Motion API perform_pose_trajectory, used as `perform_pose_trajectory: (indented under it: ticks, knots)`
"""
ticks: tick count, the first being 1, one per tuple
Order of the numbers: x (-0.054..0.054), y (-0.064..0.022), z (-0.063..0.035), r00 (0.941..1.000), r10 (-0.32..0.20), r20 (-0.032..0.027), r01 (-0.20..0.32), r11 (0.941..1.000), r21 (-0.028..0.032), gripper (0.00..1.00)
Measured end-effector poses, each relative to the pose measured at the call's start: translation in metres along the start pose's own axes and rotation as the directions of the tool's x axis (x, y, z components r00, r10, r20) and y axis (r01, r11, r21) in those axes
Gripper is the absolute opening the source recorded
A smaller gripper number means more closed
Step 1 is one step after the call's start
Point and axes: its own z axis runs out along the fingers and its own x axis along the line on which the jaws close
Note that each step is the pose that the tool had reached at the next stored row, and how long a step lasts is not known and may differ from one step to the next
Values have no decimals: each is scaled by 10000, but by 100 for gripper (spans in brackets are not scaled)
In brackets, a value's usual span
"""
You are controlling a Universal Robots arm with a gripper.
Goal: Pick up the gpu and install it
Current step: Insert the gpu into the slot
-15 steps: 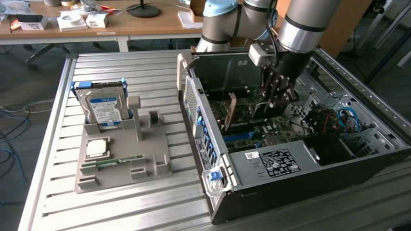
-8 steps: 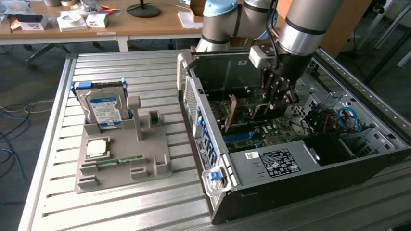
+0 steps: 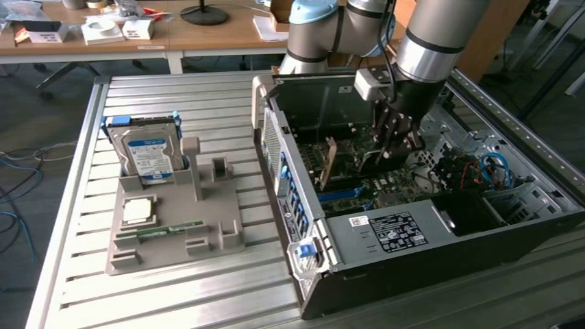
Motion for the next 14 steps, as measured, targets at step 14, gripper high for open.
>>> perform_pose_trajectory:
  ticks: [14]
  knots:
    - [1, 97, 4, 10000, 0, 3, 0, 10000, 0, 26]
